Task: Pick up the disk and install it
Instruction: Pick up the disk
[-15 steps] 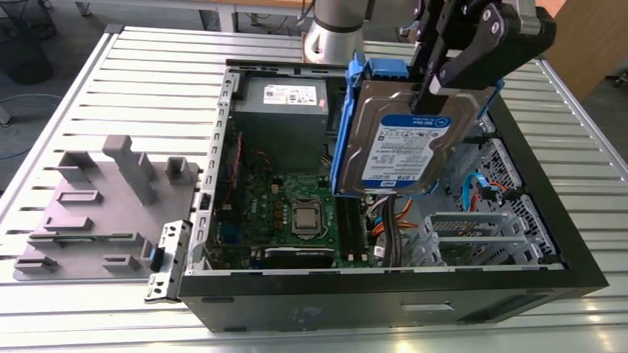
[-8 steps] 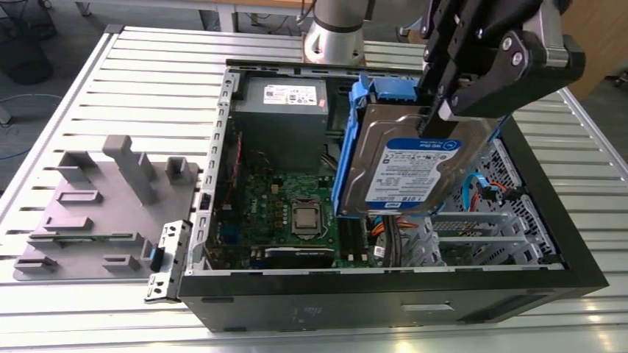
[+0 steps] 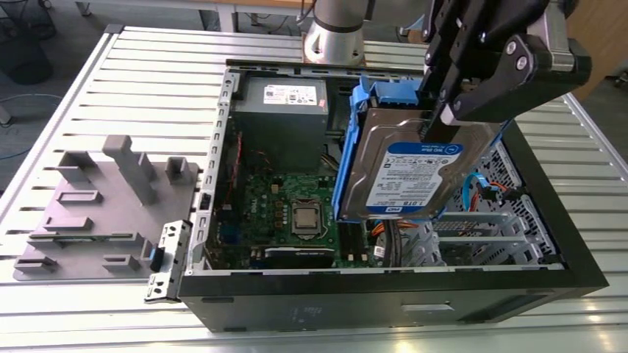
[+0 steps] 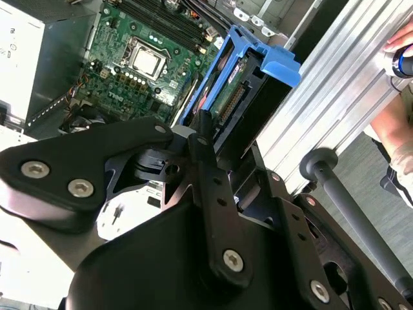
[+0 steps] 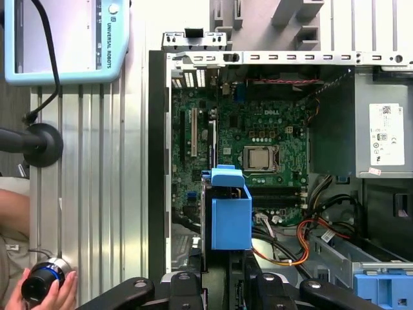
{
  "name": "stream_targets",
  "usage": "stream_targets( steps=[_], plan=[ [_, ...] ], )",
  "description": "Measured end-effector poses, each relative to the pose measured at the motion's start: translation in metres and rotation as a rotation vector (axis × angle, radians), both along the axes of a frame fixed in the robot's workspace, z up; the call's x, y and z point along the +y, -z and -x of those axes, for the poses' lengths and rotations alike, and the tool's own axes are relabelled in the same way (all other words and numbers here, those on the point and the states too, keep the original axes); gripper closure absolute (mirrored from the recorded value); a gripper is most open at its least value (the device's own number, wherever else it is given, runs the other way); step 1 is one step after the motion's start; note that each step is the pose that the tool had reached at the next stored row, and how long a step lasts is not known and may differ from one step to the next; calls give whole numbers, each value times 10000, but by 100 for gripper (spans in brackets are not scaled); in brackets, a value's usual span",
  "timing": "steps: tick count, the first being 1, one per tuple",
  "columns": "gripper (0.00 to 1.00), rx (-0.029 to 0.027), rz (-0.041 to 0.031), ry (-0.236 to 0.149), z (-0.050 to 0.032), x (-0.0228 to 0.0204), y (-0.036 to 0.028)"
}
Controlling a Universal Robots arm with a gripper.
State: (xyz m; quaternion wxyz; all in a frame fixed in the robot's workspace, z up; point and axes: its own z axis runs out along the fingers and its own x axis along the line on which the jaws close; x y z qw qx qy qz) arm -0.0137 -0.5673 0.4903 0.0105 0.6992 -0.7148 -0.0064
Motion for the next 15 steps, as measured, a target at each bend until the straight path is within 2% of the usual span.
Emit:
stream_targets(
  steps=[4,7,15],
  plan=[
    [65,0,1,0,0,-1,0],
    [65,2,1,-1,-38,-1,1],
    [65,23,2,0,-301,-1,9]
  ],
)
